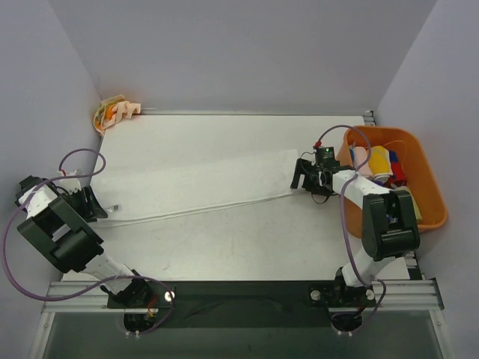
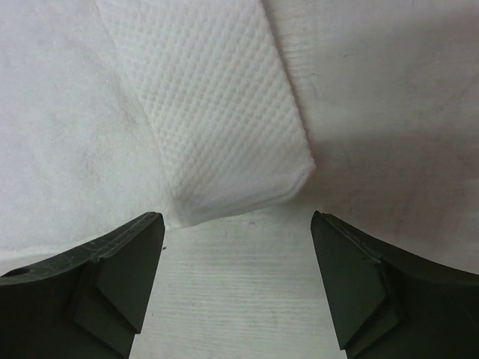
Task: Roll the towels
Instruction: Fold the towel
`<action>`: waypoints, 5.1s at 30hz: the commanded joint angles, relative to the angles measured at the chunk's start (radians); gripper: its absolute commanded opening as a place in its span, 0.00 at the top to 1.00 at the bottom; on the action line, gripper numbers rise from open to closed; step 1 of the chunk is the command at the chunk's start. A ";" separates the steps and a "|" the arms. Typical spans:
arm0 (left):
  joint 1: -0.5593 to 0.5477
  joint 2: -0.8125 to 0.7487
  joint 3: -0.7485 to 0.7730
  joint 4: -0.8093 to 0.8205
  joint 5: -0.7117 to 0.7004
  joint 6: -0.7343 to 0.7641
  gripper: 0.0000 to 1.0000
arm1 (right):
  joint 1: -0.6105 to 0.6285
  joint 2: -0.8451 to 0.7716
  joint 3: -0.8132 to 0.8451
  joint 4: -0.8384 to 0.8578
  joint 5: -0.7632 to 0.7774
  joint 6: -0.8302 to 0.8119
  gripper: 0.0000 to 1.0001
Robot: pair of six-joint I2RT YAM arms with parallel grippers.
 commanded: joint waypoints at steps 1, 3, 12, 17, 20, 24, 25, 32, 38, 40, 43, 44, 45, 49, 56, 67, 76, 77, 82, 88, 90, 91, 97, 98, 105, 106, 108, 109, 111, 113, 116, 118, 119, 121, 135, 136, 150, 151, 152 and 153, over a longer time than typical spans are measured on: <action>-0.002 -0.013 0.042 0.015 0.039 -0.004 0.42 | -0.006 0.026 0.032 0.015 0.016 0.038 0.18; -0.002 -0.012 0.042 0.016 0.039 -0.009 0.42 | -0.007 0.037 0.058 -0.008 0.039 0.043 0.19; -0.004 -0.003 0.044 0.021 0.039 -0.012 0.42 | -0.015 0.106 0.110 -0.022 -0.006 0.075 0.19; -0.005 -0.001 0.045 0.022 0.037 -0.012 0.42 | -0.016 0.137 0.147 -0.019 -0.023 0.089 0.20; -0.004 0.001 0.042 0.022 0.035 -0.011 0.42 | -0.015 0.131 0.148 -0.016 -0.055 0.101 0.21; -0.005 0.005 0.036 0.027 0.034 -0.009 0.42 | -0.012 0.103 0.130 0.003 -0.070 0.107 0.22; -0.005 0.007 0.035 0.027 0.034 -0.009 0.42 | -0.012 0.097 0.130 0.004 -0.072 0.109 0.22; -0.004 0.008 0.030 0.033 0.034 -0.009 0.42 | -0.012 0.056 0.119 0.009 -0.073 0.117 0.23; -0.005 0.011 0.030 0.031 0.032 -0.009 0.42 | -0.012 0.062 0.112 0.024 -0.108 0.146 0.22; -0.005 0.013 0.030 0.033 0.031 -0.009 0.42 | -0.007 0.077 0.113 0.024 -0.121 0.161 0.22; -0.004 0.011 0.028 0.031 0.032 -0.012 0.42 | -0.010 0.117 0.131 0.012 -0.128 0.187 0.22; -0.005 0.013 0.028 0.033 0.032 -0.012 0.42 | -0.010 0.126 0.141 0.000 -0.131 0.193 0.23; -0.004 0.013 0.028 0.033 0.032 -0.014 0.42 | -0.010 0.132 0.144 -0.003 -0.131 0.198 0.22; -0.004 0.016 0.028 0.033 0.031 -0.017 0.42 | -0.015 0.167 0.158 -0.023 -0.135 0.218 0.22; -0.002 0.021 0.030 0.034 0.031 -0.020 0.42 | -0.033 0.166 0.155 -0.036 -0.170 0.256 0.22; -0.004 0.024 0.035 0.035 0.040 -0.024 0.42 | -0.029 0.034 0.096 -0.125 -0.158 0.310 0.21; -0.004 0.025 0.039 0.036 0.037 -0.026 0.42 | -0.024 0.103 0.148 -0.102 -0.116 0.304 0.22; -0.004 0.028 0.039 0.036 0.042 -0.027 0.42 | -0.025 0.106 0.151 -0.093 -0.116 0.307 0.22; -0.002 0.028 0.025 0.041 0.034 -0.020 0.42 | -0.025 0.122 0.162 -0.060 -0.128 0.324 0.22; -0.002 0.030 0.021 0.044 0.031 -0.018 0.42 | -0.025 0.141 0.176 -0.030 -0.158 0.357 0.22; -0.002 0.030 0.019 0.044 0.028 -0.017 0.42 | -0.027 0.143 0.175 -0.020 -0.165 0.364 0.23; -0.002 0.030 0.019 0.045 0.023 -0.014 0.42 | -0.024 0.141 0.175 -0.017 -0.168 0.368 0.23; -0.002 0.034 0.021 0.050 0.020 -0.017 0.42 | -0.027 0.146 0.170 0.009 -0.164 0.377 0.23; -0.002 0.037 0.022 0.051 0.019 -0.015 0.42 | -0.025 0.149 0.168 0.013 -0.161 0.379 0.23; -0.002 0.034 0.048 0.050 -0.009 -0.001 0.45 | -0.015 0.197 0.185 -0.026 -0.079 0.351 0.24; -0.002 0.031 0.051 0.051 -0.015 0.014 0.45 | -0.013 0.201 0.187 -0.036 -0.069 0.348 0.24; -0.004 0.027 0.064 0.050 -0.040 0.032 0.47 | -0.004 0.209 0.191 -0.062 -0.049 0.330 0.23; -0.004 0.024 0.068 0.045 -0.049 0.038 0.48 | -0.002 0.210 0.197 -0.072 -0.041 0.325 0.23; -0.004 0.022 0.068 0.044 -0.072 0.046 0.49 | 0.002 0.217 0.204 -0.095 -0.027 0.313 0.23; -0.004 0.021 0.062 0.042 -0.084 0.054 0.50 | 0.002 0.218 0.211 -0.103 -0.010 0.305 0.22; -0.005 0.022 0.048 0.041 -0.109 0.055 0.53 | 0.001 0.226 0.227 -0.129 0.002 0.293 0.22; -0.008 0.027 0.044 0.041 -0.125 0.054 0.54 | 0.001 0.230 0.234 -0.143 -0.001 0.288 0.22; -0.008 0.028 0.038 0.042 -0.133 0.052 0.54 | 0.001 0.233 0.239 -0.145 -0.003 0.288 0.22; -0.011 0.039 0.036 0.045 -0.148 0.043 0.54 | 0.002 0.237 0.242 -0.146 -0.007 0.287 0.22; -0.020 0.131 0.088 0.082 -0.152 -0.020 0.69 | -0.004 0.234 0.242 -0.155 -0.007 0.273 0.22; -0.020 0.129 0.093 0.081 -0.156 -0.021 0.73 | -0.004 0.235 0.242 -0.155 -0.006 0.273 0.22; -0.011 0.120 0.128 0.081 -0.313 0.020 1.00 | -0.028 0.229 0.224 -0.164 0.013 0.279 0.20; -0.010 0.122 0.130 0.081 -0.319 0.022 1.00 | -0.029 0.227 0.222 -0.165 0.014 0.279 0.20; -0.008 0.123 0.133 0.081 -0.325 0.022 1.00 | -0.033 0.227 0.221 -0.166 0.016 0.279 0.20; -0.008 0.122 0.137 0.081 -0.328 0.022 1.00 | -0.033 0.226 0.217 -0.166 0.016 0.281 0.20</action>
